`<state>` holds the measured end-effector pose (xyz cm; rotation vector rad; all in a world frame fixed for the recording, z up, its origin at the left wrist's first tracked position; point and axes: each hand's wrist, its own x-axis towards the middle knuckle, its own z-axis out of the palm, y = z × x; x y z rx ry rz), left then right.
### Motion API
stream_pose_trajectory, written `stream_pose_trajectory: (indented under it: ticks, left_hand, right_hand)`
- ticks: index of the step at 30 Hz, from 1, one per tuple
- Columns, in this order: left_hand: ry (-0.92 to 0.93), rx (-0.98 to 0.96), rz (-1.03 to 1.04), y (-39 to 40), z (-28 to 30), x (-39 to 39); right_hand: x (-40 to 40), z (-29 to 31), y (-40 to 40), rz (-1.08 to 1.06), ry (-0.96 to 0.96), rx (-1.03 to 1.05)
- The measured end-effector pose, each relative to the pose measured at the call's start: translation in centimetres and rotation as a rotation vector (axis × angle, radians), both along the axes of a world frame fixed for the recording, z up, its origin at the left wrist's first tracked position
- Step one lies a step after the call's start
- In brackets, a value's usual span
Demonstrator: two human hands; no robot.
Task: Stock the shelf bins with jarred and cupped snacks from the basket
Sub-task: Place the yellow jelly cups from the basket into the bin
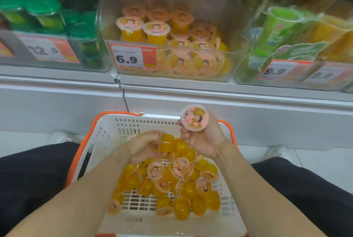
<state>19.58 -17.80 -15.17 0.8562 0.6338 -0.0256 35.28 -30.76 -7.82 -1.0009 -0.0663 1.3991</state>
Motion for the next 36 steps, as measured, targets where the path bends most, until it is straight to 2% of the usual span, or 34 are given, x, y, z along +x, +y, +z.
stream_pose_trajectory:
  ticks: [3, 5, 8, 10, 12, 14, 16, 19, 22, 24, 28, 30, 34, 36]
  left_hand:
    - [-0.198, -0.140, 0.073, 2.6, 6.1, 0.1]
    - [-0.164, -0.016, 0.050, 3.0, 10.7, 0.9]
    - [-0.014, 0.562, -0.159, 3.2, 16.0, 2.4]
    - [0.042, 0.958, -0.317, 2.7, 18.8, 2.8]
    - [0.085, 1.141, -0.367, 2.2, 19.8, 2.8]
    - [0.047, 1.127, -0.335, 1.5, 19.5, 2.4]
    - [-0.015, 1.026, -0.218, 1.0, 18.5, 2.2]
    - [-0.093, 0.975, 0.008, 1.0, 18.1, 2.9]
    - [-0.164, 0.992, 0.187, 0.5, 18.9, 3.8]
    - [-0.194, 0.977, 0.295, 0.0, 19.3, 4.1]
    - [-0.239, 0.979, 0.432, -0.7, 19.6, 4.3]
    - [-0.247, 0.997, 0.475, -0.7, 19.8, 4.5]
    - [-0.234, 0.996, 0.601, -0.5, 20.6, 4.6]
    - [-0.221, 0.967, 0.630, -0.3, 20.7, 4.6]
  right_hand:
    - [0.9, 5.0, 1.2, 0.144, -0.122, 0.019]
    - [1.3, 8.0, 1.6, 0.253, -0.256, -0.029]
    - [1.4, 11.0, 1.7, 0.367, -0.414, -0.079]
    - [1.2, 11.6, 1.6, 0.417, -0.434, -0.090]
    - [1.1, 11.2, 1.3, 0.414, -0.346, -0.084]
    - [0.9, 10.5, 1.1, 0.379, -0.256, -0.070]
    - [0.6, 10.0, 1.3, 0.310, -0.212, -0.023]
    - [-0.1, 10.5, 1.7, 0.083, -0.121, 0.144]
    - [-1.4, 12.1, 1.5, -0.099, -0.148, 0.240]
    - [-2.0, 12.6, 1.4, -0.177, -0.215, 0.208]
    - [-3.2, 12.8, 1.7, -0.357, -0.602, 0.032]
    - [-3.5, 13.5, 2.2, -0.428, -0.745, 0.038]
    - [-2.2, 15.4, 4.4, -0.429, -0.835, 0.113]
    - [-0.7, 16.6, 6.3, -0.450, -0.849, 0.078]
